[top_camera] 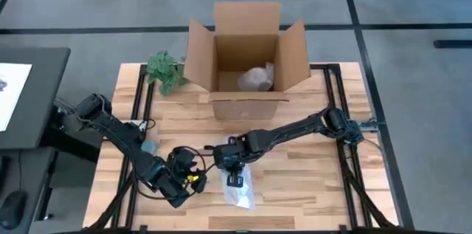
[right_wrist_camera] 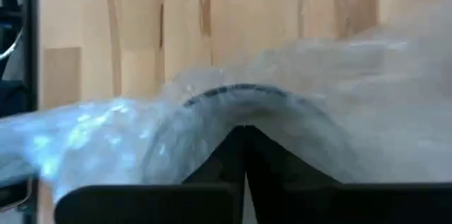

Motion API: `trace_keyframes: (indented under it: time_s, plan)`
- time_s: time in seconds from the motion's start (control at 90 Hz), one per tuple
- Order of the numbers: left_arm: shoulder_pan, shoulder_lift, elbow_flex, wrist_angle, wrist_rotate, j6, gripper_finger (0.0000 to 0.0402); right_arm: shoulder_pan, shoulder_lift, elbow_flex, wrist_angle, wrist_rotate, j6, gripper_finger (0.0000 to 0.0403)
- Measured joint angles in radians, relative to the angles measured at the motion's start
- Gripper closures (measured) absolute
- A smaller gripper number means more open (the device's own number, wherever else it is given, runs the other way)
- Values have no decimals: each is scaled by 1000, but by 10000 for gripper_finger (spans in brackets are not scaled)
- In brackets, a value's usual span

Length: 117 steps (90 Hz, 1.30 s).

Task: Wrap mug
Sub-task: Wrap the blue mug with bubble wrap

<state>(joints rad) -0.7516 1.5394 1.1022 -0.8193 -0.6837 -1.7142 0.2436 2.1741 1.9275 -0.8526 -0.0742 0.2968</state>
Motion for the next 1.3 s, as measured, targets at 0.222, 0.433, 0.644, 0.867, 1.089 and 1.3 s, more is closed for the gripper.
trace_keyframes:
  time_s: [0.222, 0.433, 0.644, 0.867, 1.089, 1.3]
  plan:
    - [-49, 0, 0, 2, 0, 0, 151, 4, -2, 87, -114, -16, -10, 403]
    - [-96, 0, 0, -10, 0, -3, 151, 32, -2, 43, -109, -34, -13, 403]
    - [-105, 0, 0, -32, 1, -28, 151, 11, 3, -71, -7, -37, 20, 403]
    - [-102, 0, 0, -35, -1, -27, 151, -16, -1, -162, 82, -37, 21, 403]
    - [-102, 0, 0, -37, -2, -28, 151, -15, 6, -127, 49, -34, 10, 403]
    - [-102, 0, 0, -36, -5, -27, 151, 0, 13, 9, -74, -26, -9, 403]
